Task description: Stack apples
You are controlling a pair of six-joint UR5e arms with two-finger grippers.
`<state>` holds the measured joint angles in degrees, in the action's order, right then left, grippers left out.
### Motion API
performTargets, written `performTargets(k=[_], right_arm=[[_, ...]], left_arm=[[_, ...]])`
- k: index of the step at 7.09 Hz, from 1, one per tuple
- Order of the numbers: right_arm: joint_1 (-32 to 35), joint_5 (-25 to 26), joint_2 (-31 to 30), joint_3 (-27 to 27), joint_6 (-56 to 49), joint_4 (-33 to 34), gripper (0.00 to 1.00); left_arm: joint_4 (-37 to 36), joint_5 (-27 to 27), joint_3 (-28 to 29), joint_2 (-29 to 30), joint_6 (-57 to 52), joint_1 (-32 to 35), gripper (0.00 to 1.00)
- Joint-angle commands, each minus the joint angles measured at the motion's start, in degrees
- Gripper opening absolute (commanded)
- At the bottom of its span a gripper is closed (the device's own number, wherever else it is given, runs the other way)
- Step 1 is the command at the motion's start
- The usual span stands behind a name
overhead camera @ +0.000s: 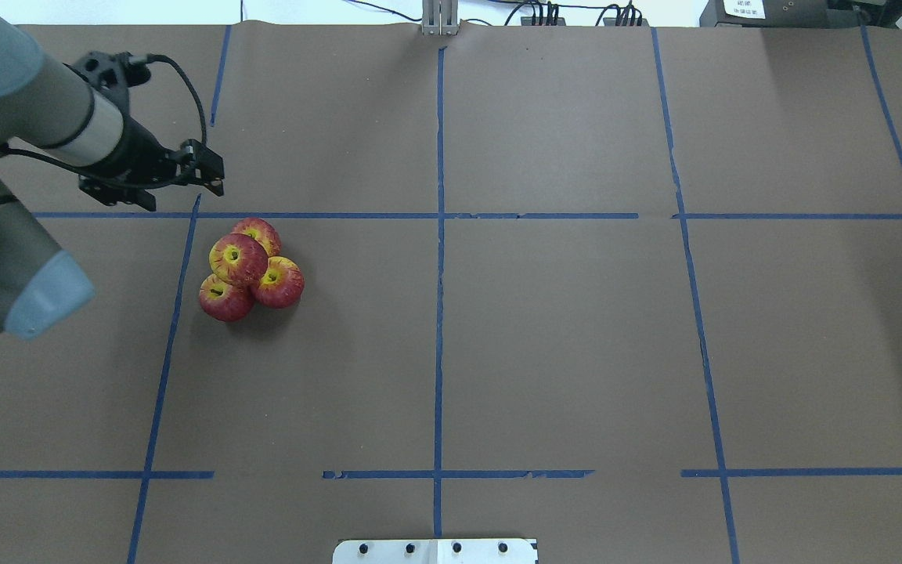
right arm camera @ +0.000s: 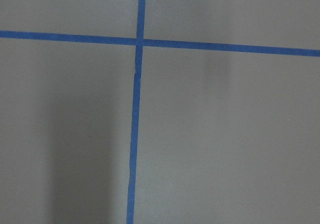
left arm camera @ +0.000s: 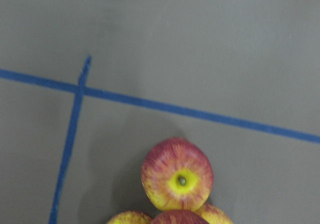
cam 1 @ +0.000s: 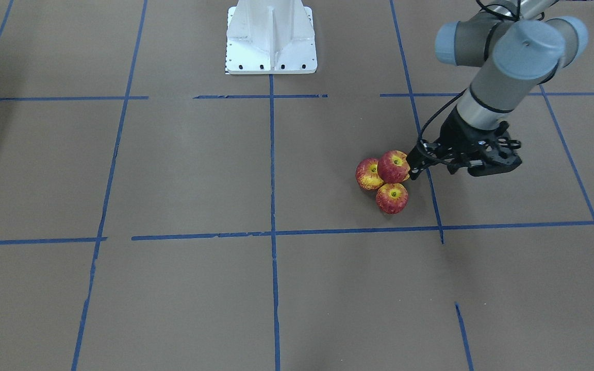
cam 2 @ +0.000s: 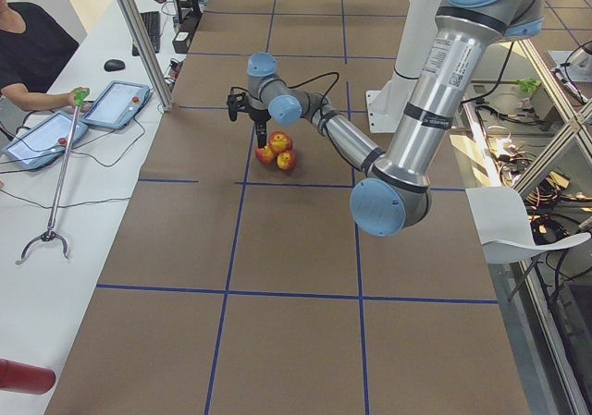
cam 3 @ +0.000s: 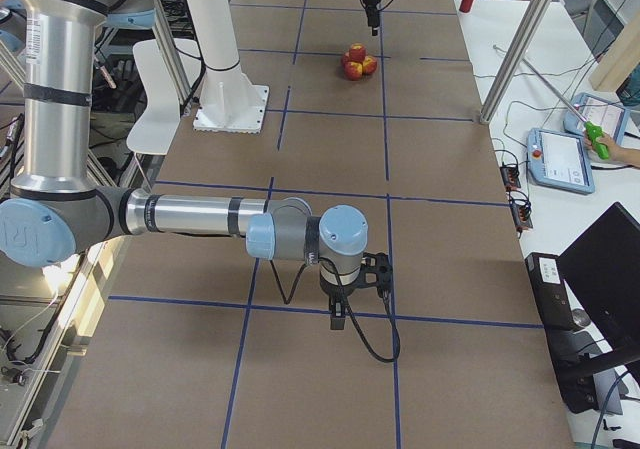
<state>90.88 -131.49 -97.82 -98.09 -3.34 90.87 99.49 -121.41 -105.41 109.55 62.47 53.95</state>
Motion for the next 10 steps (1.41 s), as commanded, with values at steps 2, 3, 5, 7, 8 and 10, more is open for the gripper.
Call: performTargets(k=[2,3,5,7,8,10], right_arm=[[0.0,0.0,0.0,0.0,0.0,0.0,1.00],[0.0,0.0,0.0,0.0,0.0,0.0,1.00],[0.0,0.0,0.0,0.0,0.0,0.0,1.00],[0.0,0.0,0.0,0.0,0.0,0.0,1.00],[0.0,0.0,0.0,0.0,0.0,-0.1,1.00],[0.0,0.0,0.0,0.0,0.0,0.0,1.00]], left_arm=[[0.1,-0.8,-5.1,-15.5,-23.7,10.6,1.00],[0.0,-4.8,-3.2,-18.8,-32.8,16.0,1.00],[-0.2,-9.2,1.9,-22.8,-51.7,26.8,1.00],[-0.9,-9.2,8.3,-23.1,-66.0,34.5,1.00],[-2.2,-9.2,11.0,-22.5,-68.5,38.6,1.00],[-8.7,-10.6,12.2,-21.8,-75.0,41.6,1.00]])
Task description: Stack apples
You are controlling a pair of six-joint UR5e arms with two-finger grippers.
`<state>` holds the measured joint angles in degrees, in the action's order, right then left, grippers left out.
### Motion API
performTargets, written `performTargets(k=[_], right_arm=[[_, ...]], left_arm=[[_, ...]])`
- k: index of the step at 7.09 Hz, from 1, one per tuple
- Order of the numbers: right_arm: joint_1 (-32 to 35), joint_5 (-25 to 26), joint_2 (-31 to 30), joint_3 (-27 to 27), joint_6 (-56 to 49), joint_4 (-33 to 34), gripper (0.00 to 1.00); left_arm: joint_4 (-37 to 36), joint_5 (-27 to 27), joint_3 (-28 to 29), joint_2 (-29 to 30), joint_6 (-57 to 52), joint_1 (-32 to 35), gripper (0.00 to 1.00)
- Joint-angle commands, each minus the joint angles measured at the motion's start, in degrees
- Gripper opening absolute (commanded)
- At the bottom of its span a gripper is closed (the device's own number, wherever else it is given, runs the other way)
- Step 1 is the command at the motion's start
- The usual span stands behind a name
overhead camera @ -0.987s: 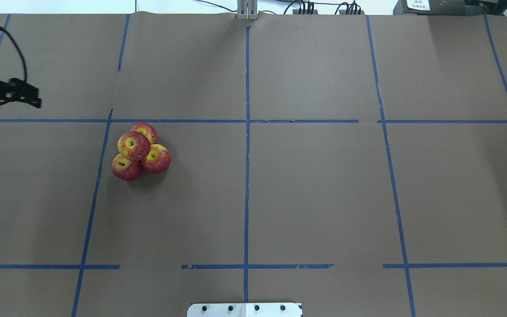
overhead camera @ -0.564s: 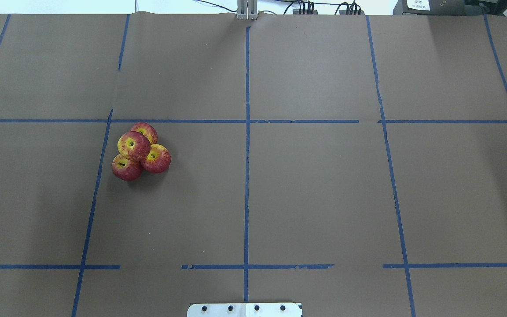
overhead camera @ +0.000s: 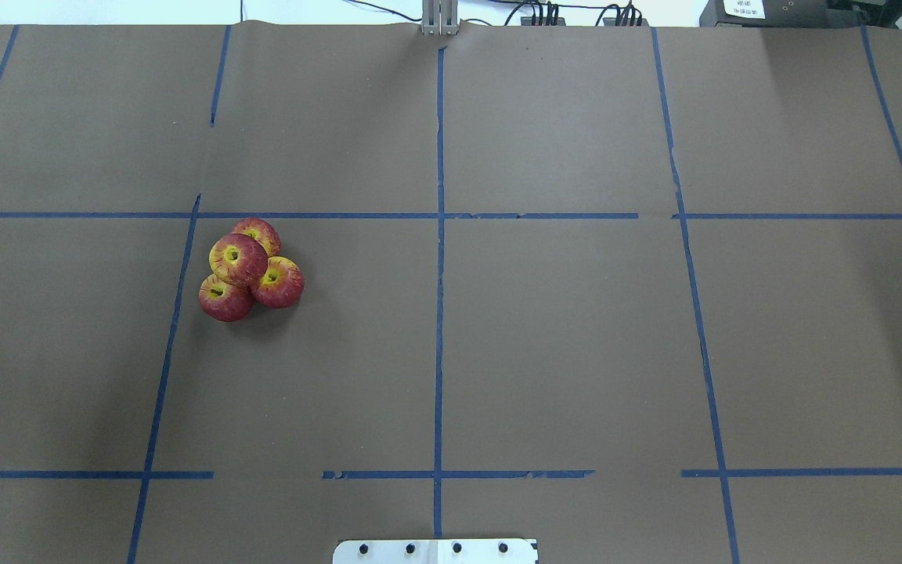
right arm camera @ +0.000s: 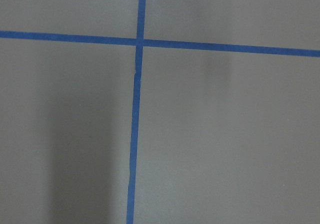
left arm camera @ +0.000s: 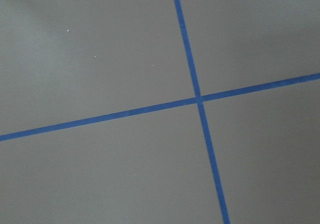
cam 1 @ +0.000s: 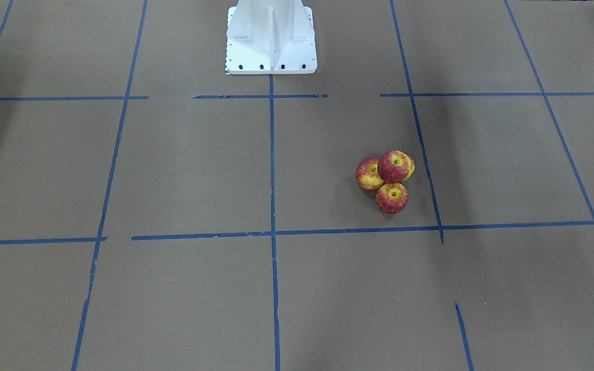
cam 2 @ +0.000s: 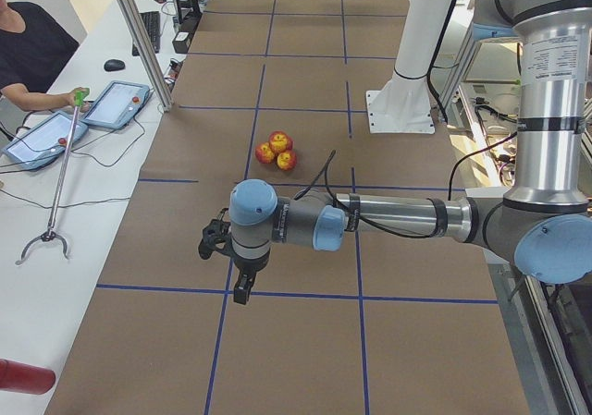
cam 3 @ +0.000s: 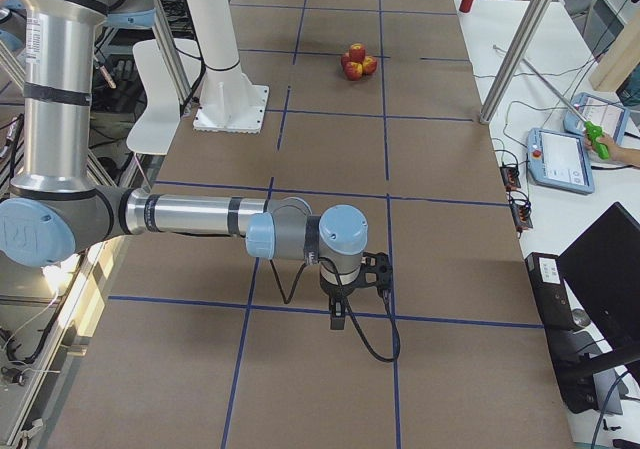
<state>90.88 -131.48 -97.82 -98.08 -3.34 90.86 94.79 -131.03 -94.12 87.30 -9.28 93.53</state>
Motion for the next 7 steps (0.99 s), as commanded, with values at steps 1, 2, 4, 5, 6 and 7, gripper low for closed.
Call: performTargets(k=[1,2,4,5,6,7], right_arm=[[0.0,0.0,0.0,0.0,0.0,-0.1,1.00],[0.0,0.0,0.0,0.0,0.0,0.0,1.00],[0.0,0.0,0.0,0.0,0.0,0.0,1.00],[0.0,0.0,0.0,0.0,0.0,-0.1,1.00],[0.0,0.0,0.0,0.0,0.0,0.0,1.00],[0.0,0.0,0.0,0.0,0.0,0.0,1.00]], left_arm=[[-5.3,-2.6,0.9,0.7,-2.8,2.2,1.00],[-5.4,-3.5,1.3,0.1,-1.6,2.2,1.00],[-10.4,-3.2,1.0,0.7,-0.4,1.9,1.00],[-13.7,-3.1,0.4,1.1,-1.0,1.8,1.00],[-13.3,-3.2,-0.5,0.1,-1.0,1.9,1.00],[-12.3,-3.0,-0.4,0.2,-1.0,1.9,1.00]])
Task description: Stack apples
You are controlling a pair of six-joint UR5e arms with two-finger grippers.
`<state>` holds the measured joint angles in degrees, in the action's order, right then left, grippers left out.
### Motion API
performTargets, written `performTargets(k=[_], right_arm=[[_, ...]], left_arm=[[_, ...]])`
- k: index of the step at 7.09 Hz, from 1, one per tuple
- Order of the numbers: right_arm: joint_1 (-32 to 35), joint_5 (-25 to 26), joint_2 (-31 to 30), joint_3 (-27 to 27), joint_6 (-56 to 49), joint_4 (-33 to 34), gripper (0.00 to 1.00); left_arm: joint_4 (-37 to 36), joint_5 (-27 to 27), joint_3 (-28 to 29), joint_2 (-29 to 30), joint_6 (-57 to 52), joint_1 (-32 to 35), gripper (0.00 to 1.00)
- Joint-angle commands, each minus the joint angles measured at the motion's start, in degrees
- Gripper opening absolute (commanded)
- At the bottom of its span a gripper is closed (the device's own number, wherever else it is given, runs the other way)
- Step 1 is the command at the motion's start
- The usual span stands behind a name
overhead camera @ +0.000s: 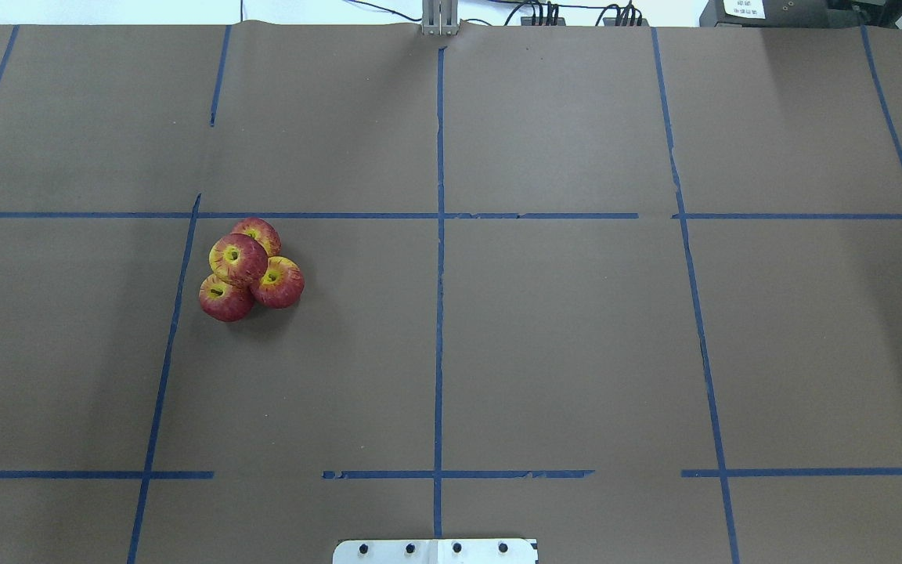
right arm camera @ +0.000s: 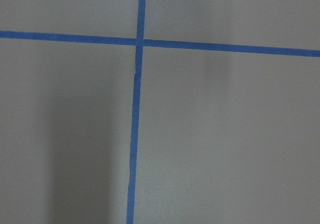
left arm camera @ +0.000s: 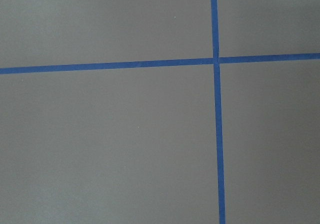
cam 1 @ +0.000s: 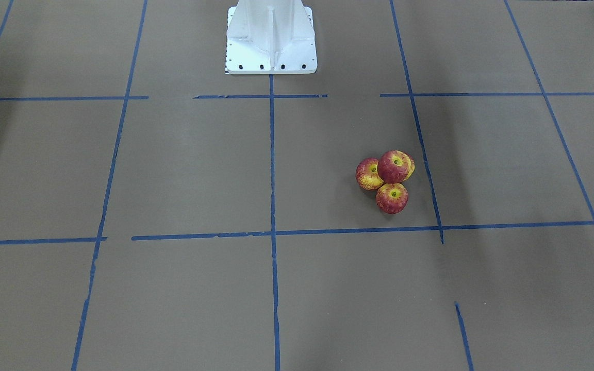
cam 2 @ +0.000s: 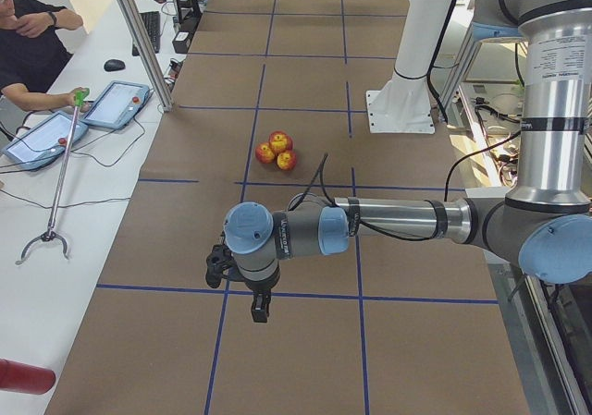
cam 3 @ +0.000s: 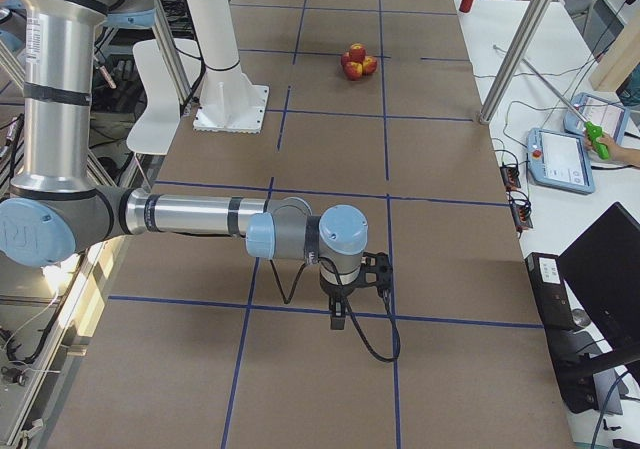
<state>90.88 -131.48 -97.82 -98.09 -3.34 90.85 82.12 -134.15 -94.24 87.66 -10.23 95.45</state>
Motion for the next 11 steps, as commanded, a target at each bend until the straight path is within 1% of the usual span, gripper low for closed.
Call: performTargets(k=[1,2,4,7,9,11], right_arm=[[0.0,0.0,0.0,0.0,0.0,0.0,1.00],[0.0,0.0,0.0,0.0,0.0,-0.1,1.00],[0.0,0.0,0.0,0.0,0.1,0.0,1.00],[0.0,0.0,0.0,0.0,0.0,0.0,1.00],[0.0,0.0,0.0,0.0,0.0,0.0,1.00],[0.0,0.0,0.0,0.0,0.0,-0.1,1.00]], left_arm=[[1.2,0.1,-0.2,-0.6,0.0,0.0,1.00],[1.5,-0.3,-0.5,-1.6,-0.1,0.0,1.00],[1.7,-0.1,-0.3,-0.6,0.2,-0.1,1.00],[2.6,-0.1,-0.2,2.8,0.3,-0.1,1.00],[2.3,0.1,0.8,0.9,0.2,0.0,1.00],[2.3,0.2,0.8,0.6,0.5,0.3,1.00]])
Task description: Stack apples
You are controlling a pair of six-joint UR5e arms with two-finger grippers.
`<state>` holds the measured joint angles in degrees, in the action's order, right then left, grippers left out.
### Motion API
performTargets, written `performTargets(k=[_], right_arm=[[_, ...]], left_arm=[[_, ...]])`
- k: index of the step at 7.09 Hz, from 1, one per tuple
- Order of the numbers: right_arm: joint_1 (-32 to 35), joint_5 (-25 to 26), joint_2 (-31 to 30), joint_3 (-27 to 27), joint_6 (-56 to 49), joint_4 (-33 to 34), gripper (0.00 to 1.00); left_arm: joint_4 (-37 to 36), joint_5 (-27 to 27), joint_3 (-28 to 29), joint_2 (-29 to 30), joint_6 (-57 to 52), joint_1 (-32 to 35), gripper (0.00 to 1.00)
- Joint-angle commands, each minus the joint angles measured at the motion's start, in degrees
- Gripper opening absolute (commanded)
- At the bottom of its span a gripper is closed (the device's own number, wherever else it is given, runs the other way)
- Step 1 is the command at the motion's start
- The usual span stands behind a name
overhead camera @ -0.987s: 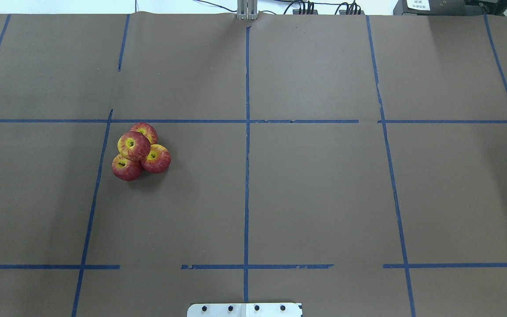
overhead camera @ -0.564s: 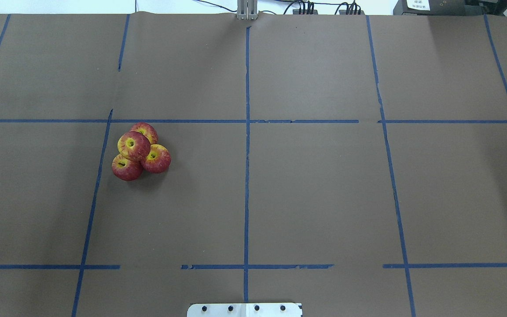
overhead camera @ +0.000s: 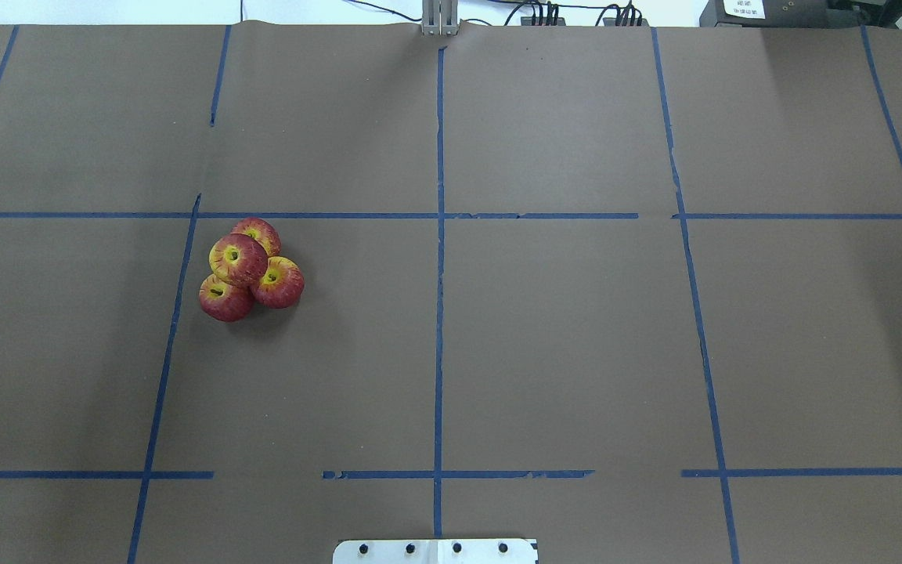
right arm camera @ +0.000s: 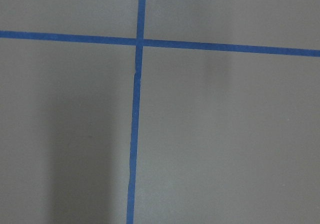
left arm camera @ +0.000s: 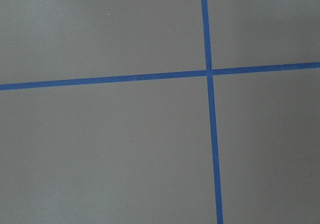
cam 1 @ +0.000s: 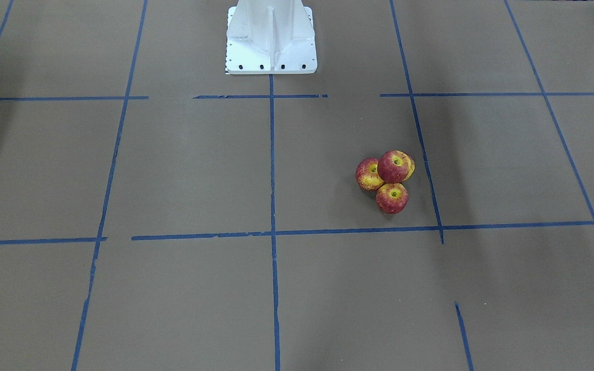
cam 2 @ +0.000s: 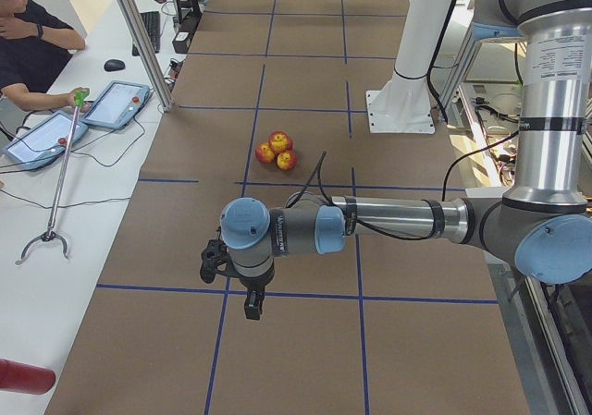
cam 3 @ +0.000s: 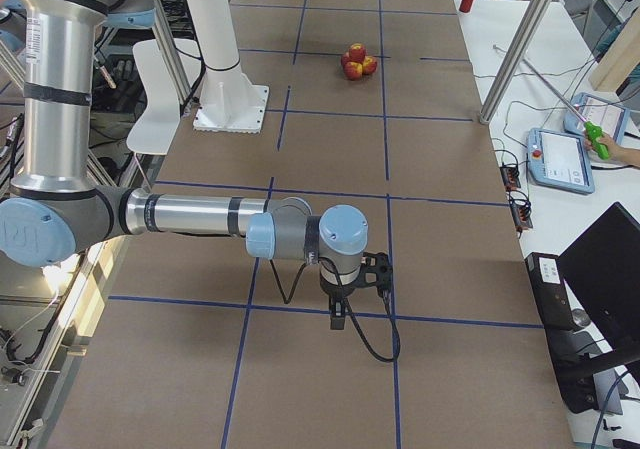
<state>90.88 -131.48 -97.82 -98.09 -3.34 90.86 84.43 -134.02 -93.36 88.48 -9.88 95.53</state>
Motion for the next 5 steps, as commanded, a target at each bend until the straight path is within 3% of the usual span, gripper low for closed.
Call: performTargets(k=[1,5], right_arm=[[0.0,0.0,0.0,0.0,0.0,0.0,1.00],[0.0,0.0,0.0,0.0,0.0,-0.1,1.00]], left_arm=[[0.0,0.1,0.4,-0.5,-0.1,2.2,1.00],[0.3,0.3,-2.3,0.3,-0.5,2.6,1.00]])
